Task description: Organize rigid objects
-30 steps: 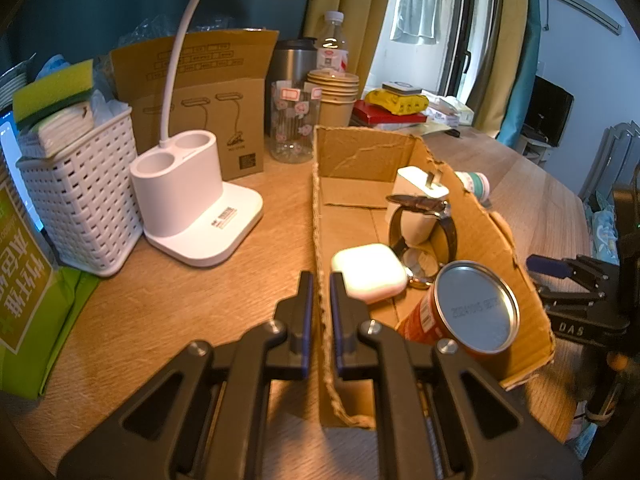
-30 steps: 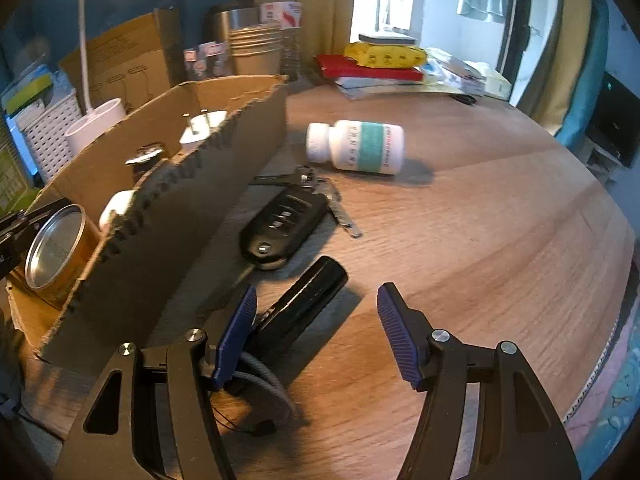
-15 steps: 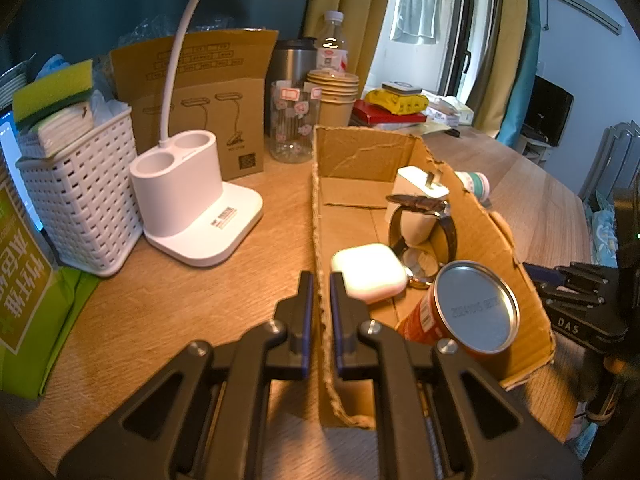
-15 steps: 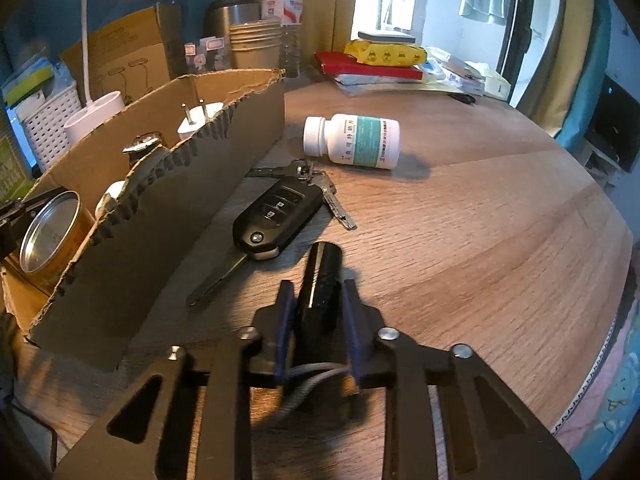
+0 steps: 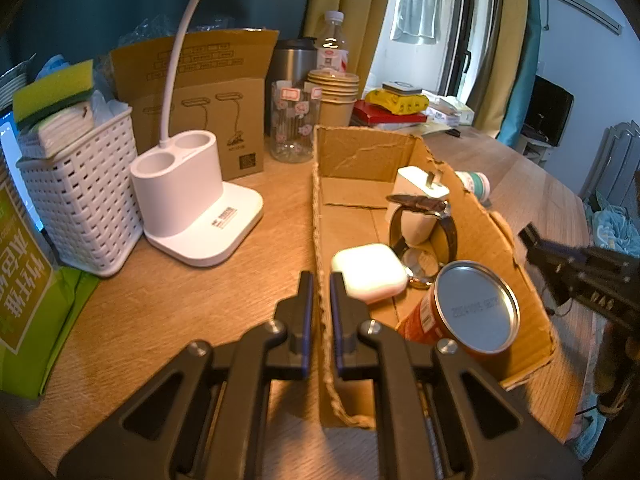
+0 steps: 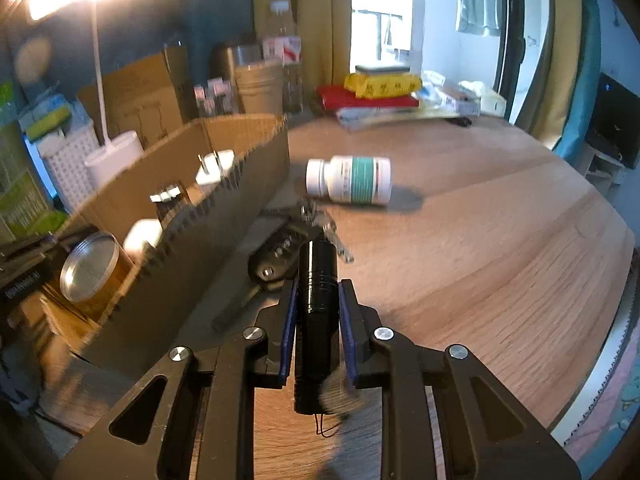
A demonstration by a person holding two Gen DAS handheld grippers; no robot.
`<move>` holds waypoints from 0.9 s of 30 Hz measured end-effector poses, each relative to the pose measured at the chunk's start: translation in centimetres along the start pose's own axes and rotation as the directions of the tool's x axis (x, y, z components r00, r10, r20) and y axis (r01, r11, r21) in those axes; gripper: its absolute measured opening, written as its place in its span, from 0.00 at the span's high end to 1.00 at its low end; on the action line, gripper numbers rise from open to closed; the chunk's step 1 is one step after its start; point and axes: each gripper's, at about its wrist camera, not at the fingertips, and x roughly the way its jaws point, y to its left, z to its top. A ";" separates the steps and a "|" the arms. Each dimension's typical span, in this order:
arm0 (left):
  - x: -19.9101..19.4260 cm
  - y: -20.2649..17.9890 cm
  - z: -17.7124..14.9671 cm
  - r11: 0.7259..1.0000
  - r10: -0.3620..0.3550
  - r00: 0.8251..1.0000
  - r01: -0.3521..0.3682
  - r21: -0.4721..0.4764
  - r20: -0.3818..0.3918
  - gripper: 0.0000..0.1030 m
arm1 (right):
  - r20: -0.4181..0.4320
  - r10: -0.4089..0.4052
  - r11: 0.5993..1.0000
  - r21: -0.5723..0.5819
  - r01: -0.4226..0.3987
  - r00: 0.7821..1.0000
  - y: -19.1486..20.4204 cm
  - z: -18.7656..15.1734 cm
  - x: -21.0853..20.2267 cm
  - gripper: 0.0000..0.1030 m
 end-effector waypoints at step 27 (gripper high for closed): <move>-0.1 -0.1 0.2 1.000 0.000 1.000 0.000 0.001 0.005 0.91 | 0.208 0.137 0.980 -0.168 -0.103 0.968 7.5 8.8 -4.1 0.79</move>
